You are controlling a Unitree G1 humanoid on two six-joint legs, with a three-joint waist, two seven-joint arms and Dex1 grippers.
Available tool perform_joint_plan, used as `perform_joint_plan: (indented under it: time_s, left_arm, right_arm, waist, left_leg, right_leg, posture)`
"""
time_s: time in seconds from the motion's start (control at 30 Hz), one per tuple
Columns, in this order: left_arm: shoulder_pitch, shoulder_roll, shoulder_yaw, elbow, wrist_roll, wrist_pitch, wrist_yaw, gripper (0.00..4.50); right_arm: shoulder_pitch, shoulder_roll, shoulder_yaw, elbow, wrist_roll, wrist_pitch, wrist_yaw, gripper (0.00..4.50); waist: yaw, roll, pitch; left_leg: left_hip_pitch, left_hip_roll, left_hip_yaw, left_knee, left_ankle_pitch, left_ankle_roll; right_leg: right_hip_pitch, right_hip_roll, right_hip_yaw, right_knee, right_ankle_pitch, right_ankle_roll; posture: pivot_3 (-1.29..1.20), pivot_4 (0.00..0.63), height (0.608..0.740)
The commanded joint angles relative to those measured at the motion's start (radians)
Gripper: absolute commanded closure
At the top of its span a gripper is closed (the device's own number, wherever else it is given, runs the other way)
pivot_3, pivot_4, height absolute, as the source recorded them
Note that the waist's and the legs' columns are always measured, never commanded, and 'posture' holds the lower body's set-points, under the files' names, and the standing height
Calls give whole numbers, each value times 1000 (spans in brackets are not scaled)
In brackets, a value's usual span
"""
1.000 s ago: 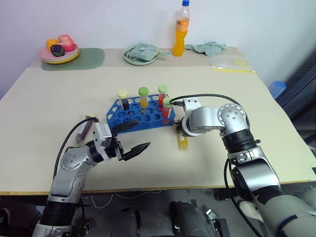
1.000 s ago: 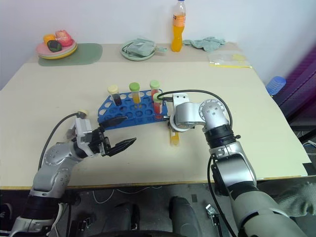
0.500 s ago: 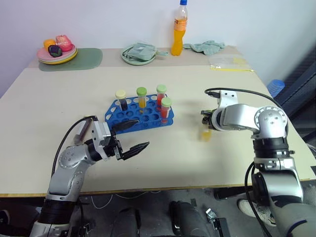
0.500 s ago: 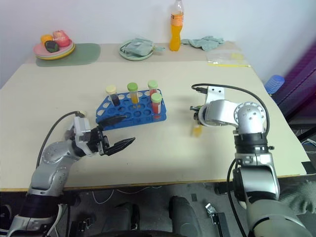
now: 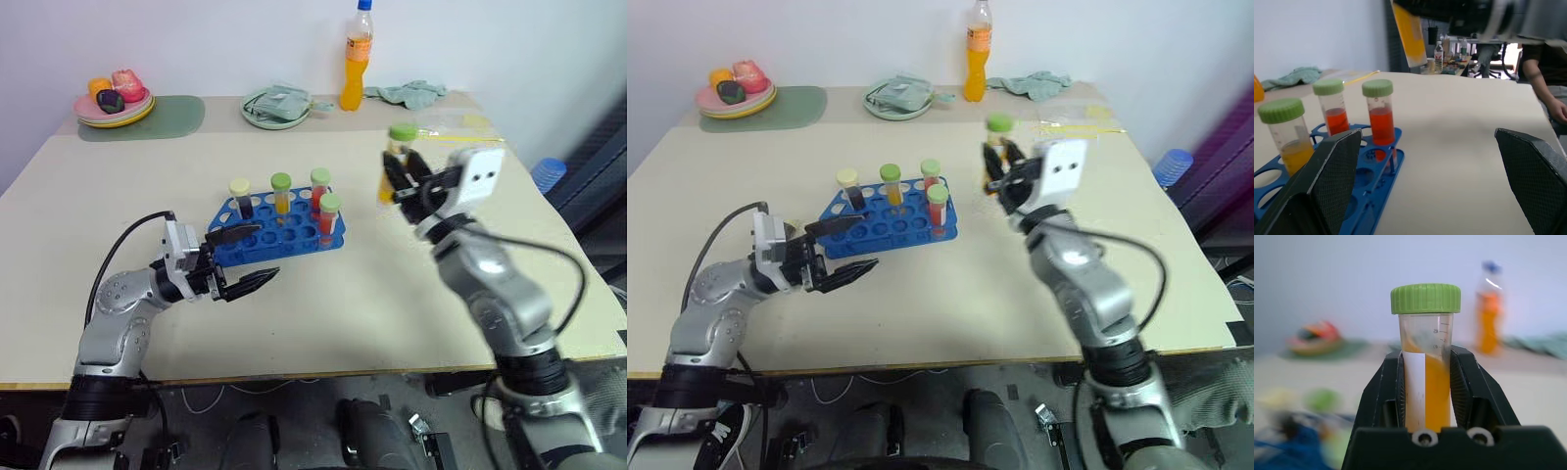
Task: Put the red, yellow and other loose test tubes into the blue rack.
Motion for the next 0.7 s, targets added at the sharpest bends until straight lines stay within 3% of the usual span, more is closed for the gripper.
perform_joint_plan:
  time_s: [0.03,0.23,0.4,0.7]
  left_arm:
    - [-25,28,40,26,-22,0,-35,0]
    - [-21,70,74,35,-30,13,-60,0]
    - [24,109,109,-16,-44,41,-52,0]
    - [104,139,166,-67,-46,57,-37,0]
  right_arm:
    - [-69,75,4,2,-104,-140,63,3719]
    - [-137,234,82,220,-277,-377,185,3719]
    - [-154,354,101,405,-299,-503,277,3719]
    - [-125,454,114,631,-387,-655,354,3719]
  waist:
    - [2,0,0]
    - [0,-1,0]
    - [-1,0,0]
    - [-1,0,0]
  left_leg:
    - [0,0,0,1,0,0]
    - [1,0,0,1,0,0]
    - [0,0,1,1,0,-1]
    - [1,0,1,1,1,-3]
  right_leg:
    - [0,0,0,0,0,0]
    - [1,-1,-1,1,0,0]
    - [1,-1,-1,1,0,0]
    - [1,-2,-1,3,0,-1]
  posture:
    - [0,150,740]
    - [0,150,740]
    - [0,150,740]
    - [0,150,740]
